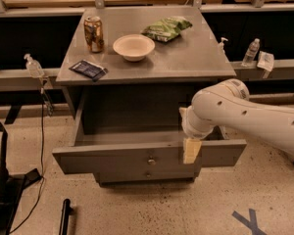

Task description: Close top drawer

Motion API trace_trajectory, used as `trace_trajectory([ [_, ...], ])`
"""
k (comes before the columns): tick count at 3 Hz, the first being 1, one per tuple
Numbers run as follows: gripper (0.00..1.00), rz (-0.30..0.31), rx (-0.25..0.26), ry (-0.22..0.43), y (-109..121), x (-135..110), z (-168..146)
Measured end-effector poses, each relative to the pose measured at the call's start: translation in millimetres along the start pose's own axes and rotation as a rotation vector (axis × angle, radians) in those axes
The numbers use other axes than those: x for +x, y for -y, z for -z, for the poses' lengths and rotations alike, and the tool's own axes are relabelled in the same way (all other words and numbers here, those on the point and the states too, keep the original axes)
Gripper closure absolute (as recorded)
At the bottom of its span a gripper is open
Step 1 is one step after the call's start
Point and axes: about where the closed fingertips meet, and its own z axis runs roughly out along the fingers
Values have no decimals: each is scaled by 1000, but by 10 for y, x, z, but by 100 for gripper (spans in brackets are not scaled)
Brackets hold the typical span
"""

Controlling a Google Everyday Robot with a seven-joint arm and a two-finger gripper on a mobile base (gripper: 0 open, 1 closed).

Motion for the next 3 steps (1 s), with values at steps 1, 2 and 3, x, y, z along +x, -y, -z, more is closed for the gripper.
trace_trajectory([
  [1, 0, 0, 0, 0, 2, -1, 4],
  [2, 0, 37, 6, 36, 96, -88, -13],
  [3, 0, 88, -1, 76, 114, -220, -24],
])
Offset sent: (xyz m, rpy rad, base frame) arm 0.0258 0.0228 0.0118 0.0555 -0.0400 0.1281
